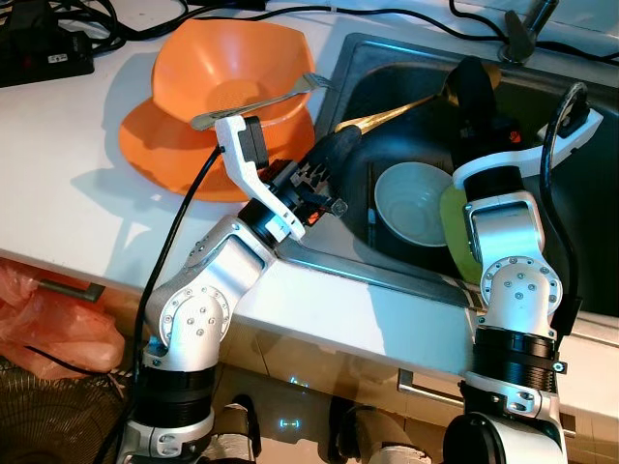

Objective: Kitchen organization

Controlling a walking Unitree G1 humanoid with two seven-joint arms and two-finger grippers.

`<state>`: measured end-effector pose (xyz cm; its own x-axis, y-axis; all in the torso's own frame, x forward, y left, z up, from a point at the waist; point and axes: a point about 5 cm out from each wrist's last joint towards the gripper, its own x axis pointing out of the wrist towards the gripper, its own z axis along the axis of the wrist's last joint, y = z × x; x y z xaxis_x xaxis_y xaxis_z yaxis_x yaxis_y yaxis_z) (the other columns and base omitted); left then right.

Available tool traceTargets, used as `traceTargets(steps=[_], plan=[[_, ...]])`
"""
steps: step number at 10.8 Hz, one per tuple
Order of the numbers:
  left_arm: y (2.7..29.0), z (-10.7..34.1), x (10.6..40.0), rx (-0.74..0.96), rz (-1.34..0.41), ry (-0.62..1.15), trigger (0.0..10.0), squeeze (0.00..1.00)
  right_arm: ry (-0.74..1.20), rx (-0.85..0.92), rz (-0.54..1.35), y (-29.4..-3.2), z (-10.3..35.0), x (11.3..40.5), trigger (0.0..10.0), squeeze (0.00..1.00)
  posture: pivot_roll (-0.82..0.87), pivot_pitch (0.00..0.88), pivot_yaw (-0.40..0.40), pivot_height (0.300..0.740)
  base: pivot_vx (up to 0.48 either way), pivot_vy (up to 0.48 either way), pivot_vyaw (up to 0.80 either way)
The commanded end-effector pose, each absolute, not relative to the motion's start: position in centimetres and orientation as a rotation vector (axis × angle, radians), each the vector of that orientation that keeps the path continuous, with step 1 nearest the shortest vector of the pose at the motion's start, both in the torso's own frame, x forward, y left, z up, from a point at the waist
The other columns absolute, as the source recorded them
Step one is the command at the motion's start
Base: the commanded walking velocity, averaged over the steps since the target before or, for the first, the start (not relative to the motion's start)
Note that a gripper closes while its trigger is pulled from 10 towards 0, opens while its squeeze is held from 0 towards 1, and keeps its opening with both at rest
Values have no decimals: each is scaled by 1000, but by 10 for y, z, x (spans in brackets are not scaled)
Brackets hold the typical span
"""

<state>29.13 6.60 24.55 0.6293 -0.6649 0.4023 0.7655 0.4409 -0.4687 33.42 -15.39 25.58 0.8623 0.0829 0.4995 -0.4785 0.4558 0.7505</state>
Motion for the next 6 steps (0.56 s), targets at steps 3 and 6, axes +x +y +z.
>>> traceTargets(steps=[3,6], plan=[[59,233,285,-648,-947,-76,10000,0,-458,1060,371,-157,259,329,0,0,123,261,-23,740,0,0,0],[57,224,286,-582,-939,-27,10000,31,-461,1073,367,-158,259,329,0,0,125,261,-22,740,0,0,0]])
